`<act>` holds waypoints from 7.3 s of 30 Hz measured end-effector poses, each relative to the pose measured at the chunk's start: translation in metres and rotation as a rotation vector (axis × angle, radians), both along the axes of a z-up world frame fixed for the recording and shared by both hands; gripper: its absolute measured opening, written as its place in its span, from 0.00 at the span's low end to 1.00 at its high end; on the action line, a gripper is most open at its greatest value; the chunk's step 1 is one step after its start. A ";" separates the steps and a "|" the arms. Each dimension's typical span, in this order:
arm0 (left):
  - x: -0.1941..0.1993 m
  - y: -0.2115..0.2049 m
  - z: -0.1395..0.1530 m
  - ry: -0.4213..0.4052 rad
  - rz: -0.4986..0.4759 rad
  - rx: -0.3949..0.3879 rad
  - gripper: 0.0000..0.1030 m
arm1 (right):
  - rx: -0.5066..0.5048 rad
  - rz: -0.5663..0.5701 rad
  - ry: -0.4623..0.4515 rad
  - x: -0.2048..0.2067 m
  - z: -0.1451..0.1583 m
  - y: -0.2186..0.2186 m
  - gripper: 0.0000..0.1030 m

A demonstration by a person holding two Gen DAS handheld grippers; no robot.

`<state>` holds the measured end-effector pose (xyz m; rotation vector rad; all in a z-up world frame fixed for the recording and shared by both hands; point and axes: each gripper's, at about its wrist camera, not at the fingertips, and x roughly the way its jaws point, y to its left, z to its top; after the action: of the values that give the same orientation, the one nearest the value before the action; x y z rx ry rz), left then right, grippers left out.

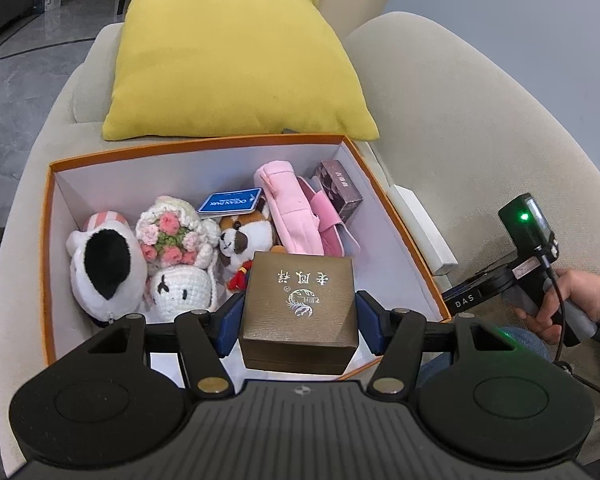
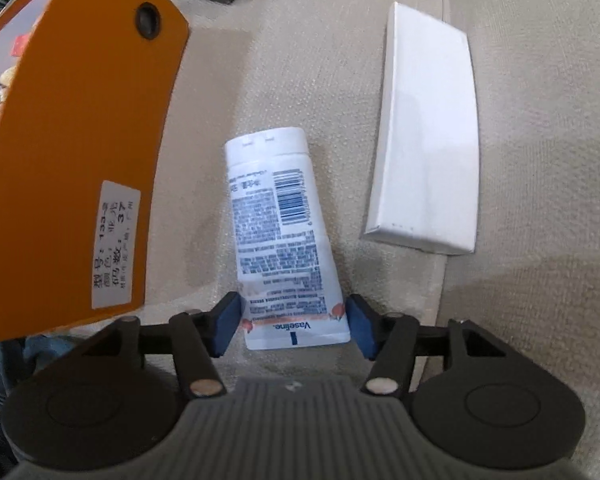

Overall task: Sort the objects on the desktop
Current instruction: 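Carry the brown box over the orange box while the right tool grasps the Vaseline tube, then lift the white Vaseline tube with the right tool toward the orange box, then carry the Vaseline tube over the box beside the left tool's brown box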

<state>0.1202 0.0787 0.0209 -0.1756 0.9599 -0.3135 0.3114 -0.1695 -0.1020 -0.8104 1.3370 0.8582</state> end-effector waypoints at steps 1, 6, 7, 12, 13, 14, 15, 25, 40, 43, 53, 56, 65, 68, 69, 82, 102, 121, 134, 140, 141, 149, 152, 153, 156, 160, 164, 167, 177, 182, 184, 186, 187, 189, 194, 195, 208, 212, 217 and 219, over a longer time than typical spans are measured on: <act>0.000 -0.002 0.000 0.001 -0.003 0.000 0.67 | 0.007 0.001 -0.005 -0.001 0.004 -0.001 0.58; -0.001 -0.004 0.000 -0.001 -0.014 0.002 0.67 | 0.052 0.007 -0.030 -0.009 0.026 -0.011 0.58; -0.001 -0.004 0.000 -0.002 -0.016 0.002 0.67 | 0.063 0.009 -0.038 -0.011 0.032 -0.012 0.58; -0.001 -0.009 0.002 -0.010 -0.032 -0.001 0.67 | 0.100 0.004 -0.090 -0.019 0.066 -0.023 0.58; -0.001 -0.010 0.003 -0.012 -0.035 -0.002 0.67 | 0.104 -0.003 -0.096 -0.019 0.072 -0.022 0.58; -0.002 -0.011 0.004 -0.014 -0.038 -0.004 0.67 | 0.109 -0.003 -0.095 -0.022 0.075 -0.020 0.58; -0.002 -0.012 0.005 -0.017 -0.041 -0.004 0.67 | 0.111 0.003 -0.089 -0.023 0.079 -0.018 0.58; -0.002 -0.010 0.012 -0.030 -0.045 -0.004 0.67 | -0.055 0.073 -0.003 -0.052 0.072 -0.015 0.58; -0.003 -0.013 0.006 -0.021 -0.046 -0.018 0.67 | -0.012 -0.247 0.153 -0.025 0.065 -0.050 0.59; -0.003 -0.011 0.006 -0.019 -0.044 -0.015 0.67 | -0.007 -0.227 0.123 -0.032 0.071 -0.048 0.58; -0.002 -0.015 0.006 -0.022 -0.053 -0.031 0.67 | -0.053 -0.046 -0.007 -0.060 0.092 -0.018 0.24; -0.004 -0.015 0.007 -0.025 -0.057 -0.034 0.67 | -0.095 -0.023 -0.018 -0.064 0.084 -0.018 0.25; -0.003 -0.013 0.003 -0.011 -0.058 -0.028 0.67 | -0.208 0.064 -0.106 -0.034 0.087 -0.036 0.47; -0.001 -0.016 0.001 -0.004 -0.061 -0.018 0.67 | -0.292 0.142 -0.089 -0.023 0.070 -0.039 0.47; 0.000 -0.017 0.001 -0.002 -0.062 -0.014 0.67 | -0.321 0.178 -0.068 -0.021 0.063 -0.039 0.47; 0.014 -0.024 0.002 0.008 -0.047 0.013 0.67 | -0.524 0.514 0.012 -0.042 -0.013 -0.044 0.51; 0.006 -0.033 0.007 -0.014 -0.071 0.006 0.67 | -0.278 0.341 -0.031 -0.035 0.071 -0.056 0.05; 0.006 -0.018 -0.002 0.002 -0.043 -0.069 0.67 | -0.007 0.094 -0.181 -0.024 0.109 0.006 0.08; 0.010 -0.012 -0.019 -0.008 -0.016 -0.133 0.67 | 0.101 -0.110 -0.238 -0.035 0.095 -0.027 0.13; 0.009 -0.010 -0.020 -0.029 -0.029 -0.142 0.67 | 0.183 -0.131 -0.257 -0.062 0.157 -0.012 0.11; 0.011 -0.010 -0.021 -0.033 -0.037 -0.150 0.67 | 0.204 -0.121 -0.261 -0.071 0.171 -0.008 0.11; 0.019 -0.018 -0.034 -0.026 -0.069 -0.126 0.67 | 0.234 -0.024 -0.241 -0.133 0.219 0.051 0.11; 0.018 -0.016 -0.039 -0.028 -0.063 -0.121 0.67 | 0.127 -0.003 -0.248 -0.143 0.197 0.075 0.11; 0.018 -0.015 -0.040 -0.027 -0.059 -0.122 0.67 | 0.090 0.001 -0.256 -0.144 0.189 0.083 0.11; 0.020 -0.011 -0.045 -0.025 -0.053 -0.140 0.67 | -0.002 0.018 -0.300 -0.147 0.168 0.098 0.11; 0.026 -0.018 -0.053 -0.018 -0.070 -0.146 0.67 | -0.060 0.033 -0.341 -0.149 0.157 0.114 0.11; 0.035 -0.027 -0.063 0.027 -0.059 -0.141 0.67 | -0.106 0.034 -0.375 -0.151 0.152 0.124 0.11; 0.041 -0.037 -0.071 0.062 -0.043 -0.165 0.67 | -0.126 0.039 -0.379 -0.150 0.150 0.128 0.11; 0.057 -0.054 -0.098 0.189 0.012 -0.228 0.66 | -0.141 0.027 -0.367 -0.146 0.147 0.133 0.11; 0.062 -0.053 -0.098 0.193 0.002 -0.235 0.67 | -0.146 0.007 -0.349 -0.140 0.145 0.130 0.11; 0.063 -0.053 -0.096 0.181 -0.016 -0.242 0.68 | -0.146 -0.003 -0.349 -0.138 0.145 0.130 0.11; 0.064 -0.052 -0.092 0.166 -0.032 -0.242 0.68 | -0.146 -0.012 -0.345 -0.137 0.144 0.130 0.11; 0.064 -0.051 -0.090 0.157 -0.033 -0.233 0.68 | -0.148 -0.013 -0.345 -0.136 0.144 0.130 0.11; 0.064 -0.050 -0.084 0.132 -0.044 -0.205 0.66 | -0.150 -0.028 -0.337 -0.134 0.144 0.130 0.11; 0.075 -0.053 -0.073 0.072 -0.068 -0.127 0.59 | -0.156 -0.059 -0.323 -0.131 0.146 0.131 0.11; 0.077 -0.057 -0.073 0.071 -0.084 -0.127 0.59 | -0.159 -0.068 -0.322 -0.130 0.146 0.132 0.11; 0.083 -0.079 -0.054 -0.075 -0.132 0.014 0.40 | -0.185 -0.145 -0.307 -0.125 0.149 0.132 0.11; 0.095 -0.088 -0.064 -0.060 -0.168 0.047 0.40 | -0.186 -0.173 -0.299 -0.124 0.148 0.131 0.11; 0.096 -0.091 -0.079 -0.049 -0.174 0.093 0.23 | -0.190 -0.218 -0.273 -0.121 0.148 0.129 0.11; 0.097 -0.086 -0.082 -0.059 -0.180 0.074 0.20 | -0.197 -0.247 -0.259 -0.120 0.148 0.128 0.11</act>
<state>0.2169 -0.0077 -0.0609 -0.0119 0.9295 -0.4458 0.1917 -0.0410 0.0461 -0.8558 1.2702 0.4168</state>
